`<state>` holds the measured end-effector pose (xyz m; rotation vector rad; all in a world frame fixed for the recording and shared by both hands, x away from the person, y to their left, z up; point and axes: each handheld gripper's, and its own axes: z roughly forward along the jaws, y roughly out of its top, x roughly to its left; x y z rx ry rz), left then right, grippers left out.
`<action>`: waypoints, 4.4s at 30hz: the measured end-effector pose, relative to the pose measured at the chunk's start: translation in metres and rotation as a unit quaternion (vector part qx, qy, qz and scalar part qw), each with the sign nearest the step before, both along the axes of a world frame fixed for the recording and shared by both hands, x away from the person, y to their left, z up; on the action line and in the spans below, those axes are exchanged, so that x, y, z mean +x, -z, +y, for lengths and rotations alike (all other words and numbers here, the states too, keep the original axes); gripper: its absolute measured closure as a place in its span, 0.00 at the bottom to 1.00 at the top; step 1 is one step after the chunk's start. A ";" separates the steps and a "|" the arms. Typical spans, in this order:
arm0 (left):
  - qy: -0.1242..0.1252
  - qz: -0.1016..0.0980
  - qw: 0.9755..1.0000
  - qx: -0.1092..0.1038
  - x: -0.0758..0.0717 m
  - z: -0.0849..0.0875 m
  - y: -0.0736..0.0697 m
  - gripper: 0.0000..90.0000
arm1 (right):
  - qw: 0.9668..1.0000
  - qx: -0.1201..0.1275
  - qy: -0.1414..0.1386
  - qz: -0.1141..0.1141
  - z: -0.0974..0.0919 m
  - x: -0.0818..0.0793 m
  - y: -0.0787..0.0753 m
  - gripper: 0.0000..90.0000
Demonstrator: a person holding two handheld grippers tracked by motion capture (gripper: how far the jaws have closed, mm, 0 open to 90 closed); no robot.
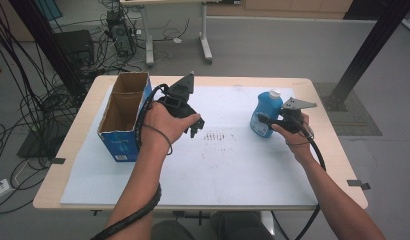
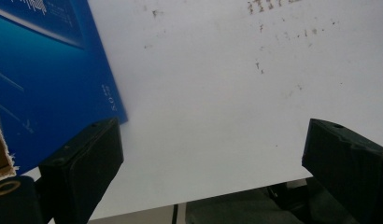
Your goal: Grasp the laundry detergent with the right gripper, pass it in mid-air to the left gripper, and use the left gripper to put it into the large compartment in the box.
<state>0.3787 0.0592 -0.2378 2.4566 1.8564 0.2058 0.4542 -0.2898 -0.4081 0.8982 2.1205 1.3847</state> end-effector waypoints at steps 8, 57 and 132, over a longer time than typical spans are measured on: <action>0.002 0.001 1.000 0.001 0.000 0.000 0.001 0.06 | 1.000 0.000 -0.001 0.000 0.000 0.000 0.000 0.49; 0.012 -0.001 1.000 -0.005 0.000 0.001 -0.005 0.07 | 1.000 0.002 0.000 0.006 -0.001 0.001 -0.001 0.49; 0.369 -0.037 0.928 0.017 0.005 0.004 -0.128 0.07 | 0.915 -0.042 -0.398 0.050 0.198 -0.027 -0.109 0.49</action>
